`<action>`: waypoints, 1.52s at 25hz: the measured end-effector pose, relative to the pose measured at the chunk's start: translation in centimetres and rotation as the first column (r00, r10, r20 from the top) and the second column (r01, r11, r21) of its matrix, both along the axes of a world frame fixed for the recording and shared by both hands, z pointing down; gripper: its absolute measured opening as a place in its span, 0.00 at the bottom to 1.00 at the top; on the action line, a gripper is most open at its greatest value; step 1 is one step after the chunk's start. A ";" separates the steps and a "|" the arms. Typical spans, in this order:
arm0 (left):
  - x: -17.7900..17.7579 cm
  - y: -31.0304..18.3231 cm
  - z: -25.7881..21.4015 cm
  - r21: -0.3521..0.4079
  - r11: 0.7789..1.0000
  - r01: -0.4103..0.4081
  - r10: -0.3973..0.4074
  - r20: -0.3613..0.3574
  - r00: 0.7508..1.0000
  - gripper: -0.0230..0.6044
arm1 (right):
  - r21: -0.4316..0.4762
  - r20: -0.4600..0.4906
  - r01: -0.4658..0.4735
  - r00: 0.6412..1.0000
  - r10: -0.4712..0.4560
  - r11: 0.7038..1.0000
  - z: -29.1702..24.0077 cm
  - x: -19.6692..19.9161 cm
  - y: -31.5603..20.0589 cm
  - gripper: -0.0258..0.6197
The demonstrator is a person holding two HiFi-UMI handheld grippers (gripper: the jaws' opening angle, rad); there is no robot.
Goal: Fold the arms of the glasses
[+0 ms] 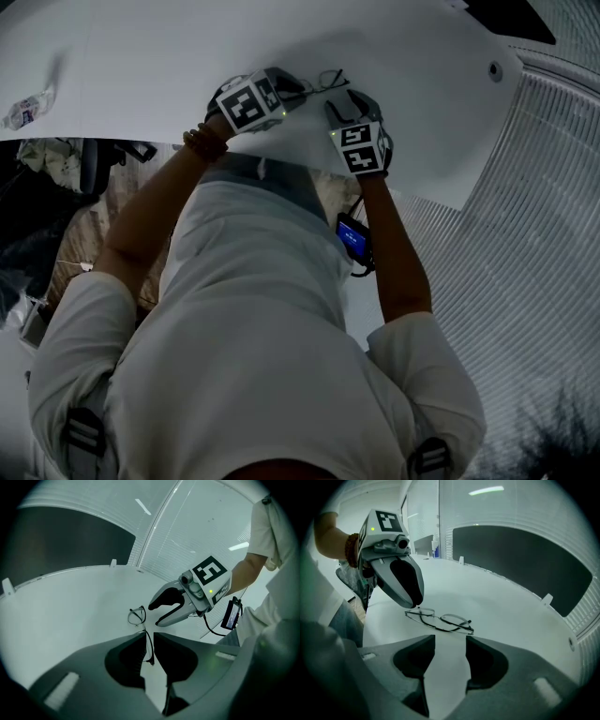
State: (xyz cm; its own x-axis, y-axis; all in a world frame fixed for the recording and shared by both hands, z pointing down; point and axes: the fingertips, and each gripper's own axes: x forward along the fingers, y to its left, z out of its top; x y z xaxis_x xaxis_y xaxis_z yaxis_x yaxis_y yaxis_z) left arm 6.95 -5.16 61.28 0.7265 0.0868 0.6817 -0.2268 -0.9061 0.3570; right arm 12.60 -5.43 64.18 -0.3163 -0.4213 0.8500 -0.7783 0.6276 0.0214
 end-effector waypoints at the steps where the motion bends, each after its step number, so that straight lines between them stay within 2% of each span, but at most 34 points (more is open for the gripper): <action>1: -0.1 -0.1 -0.2 0.003 1.000 0.008 -0.008 -0.001 1.000 0.12 | 0.004 0.005 -0.007 1.000 0.007 1.000 -0.2 0.1 -0.1 0.36; 7: -1.2 -1.1 -4.2 0.032 0.997 0.073 -0.071 -0.056 0.996 0.10 | 0.034 0.114 -0.072 0.991 0.068 0.997 -5.4 -0.2 -1.0 0.35; 10: -1.5 -1.6 -7.9 0.060 0.993 0.106 -0.099 -0.109 0.989 0.08 | 0.077 0.188 -0.089 0.979 0.074 0.993 -9.7 -0.9 -1.7 0.32; 12: -1.4 -1.9 -10.7 0.057 0.988 0.147 -0.135 -0.173 0.976 0.06 | 0.115 0.245 -0.098 0.967 0.068 0.989 -12.8 -1.2 -2.1 0.25; 15: -1.0 -2.8 -15.4 0.039 0.972 0.232 -0.208 -0.324 0.923 0.04 | 0.162 0.347 -0.097 0.937 0.036 0.982 -17.4 -2.1 -2.4 0.13; 17: -1.3 -3.6 -18.3 0.043 0.959 0.282 -0.243 -0.392 0.887 0.04 | 0.195 0.405 -0.101 0.914 0.013 0.976 -20.4 -3.0 -2.7 0.05; 19: -1.9 -4.5 -21.3 0.076 0.944 0.321 -0.255 -0.449 0.856 0.04 | 0.243 0.452 -0.109 0.892 -0.013 0.964 -23.2 -4.0 -3.6 0.04; 21: -2.4 -5.3 -24.8 0.102 0.928 0.358 -0.256 -0.521 0.814 0.04 | 0.296 0.504 -0.135 0.863 -0.035 0.946 -26.4 -4.8 -4.6 0.04; 23: -2.8 -4.7 -28.1 0.099 0.916 0.388 -0.264 -0.581 0.770 0.04 | 0.333 0.559 -0.175 0.828 -0.045 0.927 -29.9 -5.5 -4.2 0.04; 26: -3.0 -2.9 -32.4 0.097 0.903 0.419 -0.265 -0.643 0.718 0.04 | 0.398 0.617 -0.231 0.783 -0.073 0.888 -35.3 -6.3 -2.9 0.04; 29: -3.0 -2.9 -36.4 0.171 0.875 0.453 -0.211 -0.708 0.675 0.04 | 0.488 0.647 -0.288 0.753 -0.120 0.824 -39.3 -6.4 -3.2 0.04; 31: -3.0 -1.8 -38.1 0.184 0.856 0.482 -0.208 -0.732 0.649 0.04 | 0.504 0.661 -0.314 0.740 -0.125 0.804 -40.6 -6.4 -2.1 0.04; 33: -3.0 -1.2 -39.0 0.186 0.838 0.513 -0.220 -0.745 0.629 0.04 | 0.508 0.661 -0.325 0.741 -0.120 0.798 -41.2 -6.4 -1.4 0.04; 35: -2.8 -1.4 -39.2 0.188 0.826 0.531 -0.231 -0.747 0.623 0.04 | 0.513 0.653 -0.317 0.747 -0.123 0.798 -41.4 -6.4 -1.4 0.04; 38: -2.3 -1.7 -38.8 0.176 0.827 0.535 -0.254 -0.732 0.633 0.04 | 0.521 0.637 -0.298 0.760 -0.132 0.800 -41.5 -6.1 -1.6 0.04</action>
